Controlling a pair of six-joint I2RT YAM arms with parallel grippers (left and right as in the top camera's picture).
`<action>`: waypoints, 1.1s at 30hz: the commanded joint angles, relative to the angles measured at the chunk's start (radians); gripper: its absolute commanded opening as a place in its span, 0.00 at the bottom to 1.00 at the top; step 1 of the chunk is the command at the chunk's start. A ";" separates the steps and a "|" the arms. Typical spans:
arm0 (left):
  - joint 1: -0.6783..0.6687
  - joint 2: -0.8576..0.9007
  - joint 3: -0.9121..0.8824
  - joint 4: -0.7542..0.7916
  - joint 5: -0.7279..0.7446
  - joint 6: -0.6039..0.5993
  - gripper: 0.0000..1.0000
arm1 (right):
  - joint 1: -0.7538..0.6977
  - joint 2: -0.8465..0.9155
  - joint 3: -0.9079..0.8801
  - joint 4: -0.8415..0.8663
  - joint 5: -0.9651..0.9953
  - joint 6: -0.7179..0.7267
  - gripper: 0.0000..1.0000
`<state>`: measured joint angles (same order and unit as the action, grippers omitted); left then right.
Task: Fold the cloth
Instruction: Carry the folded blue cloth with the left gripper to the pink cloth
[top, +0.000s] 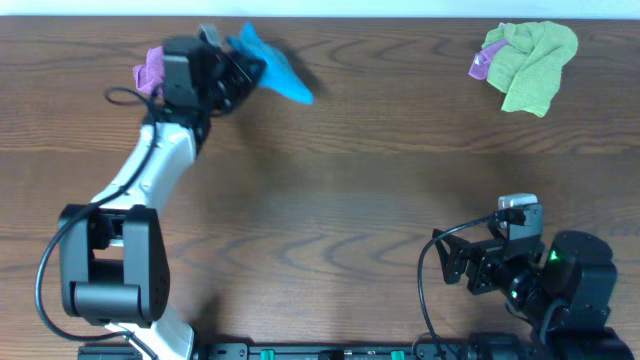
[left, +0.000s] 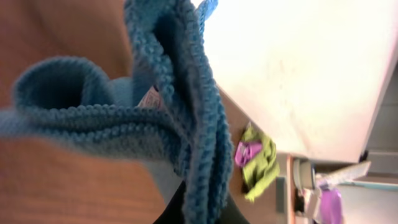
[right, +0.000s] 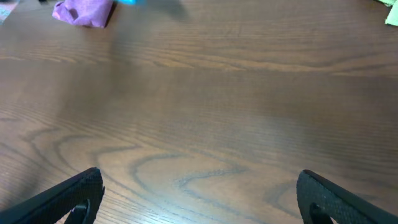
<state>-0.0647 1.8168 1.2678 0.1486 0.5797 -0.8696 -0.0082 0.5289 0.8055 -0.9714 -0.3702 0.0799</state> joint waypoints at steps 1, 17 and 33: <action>0.042 0.002 0.080 -0.025 -0.038 0.121 0.06 | -0.005 -0.003 -0.004 0.002 -0.011 0.013 0.99; 0.138 0.331 0.453 -0.028 -0.019 0.167 0.06 | -0.005 -0.003 -0.004 0.002 -0.011 0.013 0.99; 0.198 0.387 0.502 -0.096 -0.041 0.273 0.06 | -0.005 -0.003 -0.004 0.002 -0.011 0.013 0.99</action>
<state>0.1169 2.1921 1.7401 0.0586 0.5449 -0.6453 -0.0082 0.5289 0.8055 -0.9710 -0.3702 0.0799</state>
